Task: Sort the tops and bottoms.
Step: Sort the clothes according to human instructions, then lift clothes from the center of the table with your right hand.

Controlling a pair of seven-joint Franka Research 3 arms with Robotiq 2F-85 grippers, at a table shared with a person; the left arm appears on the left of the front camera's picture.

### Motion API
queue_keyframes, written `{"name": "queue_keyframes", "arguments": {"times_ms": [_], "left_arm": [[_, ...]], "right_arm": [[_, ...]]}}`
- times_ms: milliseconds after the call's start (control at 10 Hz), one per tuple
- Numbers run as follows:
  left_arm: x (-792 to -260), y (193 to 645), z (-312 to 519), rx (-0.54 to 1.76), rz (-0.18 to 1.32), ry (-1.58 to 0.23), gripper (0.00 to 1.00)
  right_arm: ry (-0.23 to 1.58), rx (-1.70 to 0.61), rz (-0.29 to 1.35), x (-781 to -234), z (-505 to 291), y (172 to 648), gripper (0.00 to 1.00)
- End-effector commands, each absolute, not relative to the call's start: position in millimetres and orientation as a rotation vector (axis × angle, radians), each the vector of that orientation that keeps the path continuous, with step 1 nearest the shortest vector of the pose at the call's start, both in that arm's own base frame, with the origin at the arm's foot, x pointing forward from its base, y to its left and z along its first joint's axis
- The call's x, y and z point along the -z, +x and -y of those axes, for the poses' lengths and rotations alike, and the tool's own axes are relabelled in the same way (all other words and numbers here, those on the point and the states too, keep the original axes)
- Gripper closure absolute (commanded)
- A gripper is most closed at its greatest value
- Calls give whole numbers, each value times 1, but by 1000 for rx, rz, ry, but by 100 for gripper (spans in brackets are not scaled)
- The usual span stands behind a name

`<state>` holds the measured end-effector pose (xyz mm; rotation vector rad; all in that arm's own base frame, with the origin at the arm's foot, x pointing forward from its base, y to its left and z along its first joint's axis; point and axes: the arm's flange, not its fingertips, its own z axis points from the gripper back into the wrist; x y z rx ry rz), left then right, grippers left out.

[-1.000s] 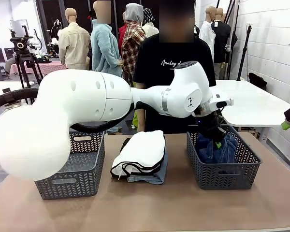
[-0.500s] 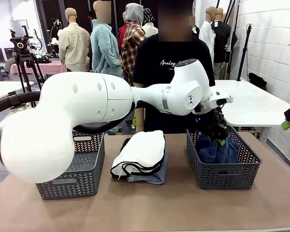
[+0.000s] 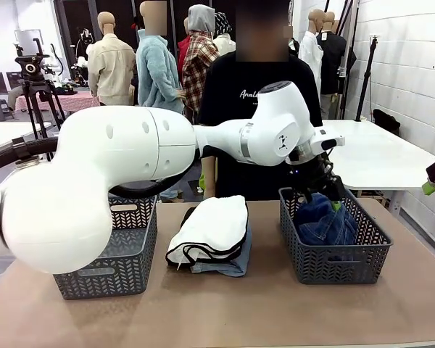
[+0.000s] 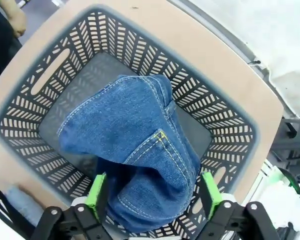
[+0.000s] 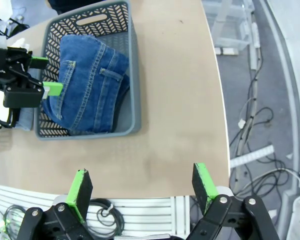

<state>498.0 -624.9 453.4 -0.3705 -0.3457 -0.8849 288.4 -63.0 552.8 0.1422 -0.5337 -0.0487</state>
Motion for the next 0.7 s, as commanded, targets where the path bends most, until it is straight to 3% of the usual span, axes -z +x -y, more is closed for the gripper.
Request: {"name": "queue_keyframes", "arguments": {"times_ms": [0,600], "left_arm": [[-452,497,626,899,360,-366,0],[-452,497,626,899,360,-366,0]], "right_arm": [[150,53,542,-551,62,289,0],[150,53,542,-551,62,289,0]]}}
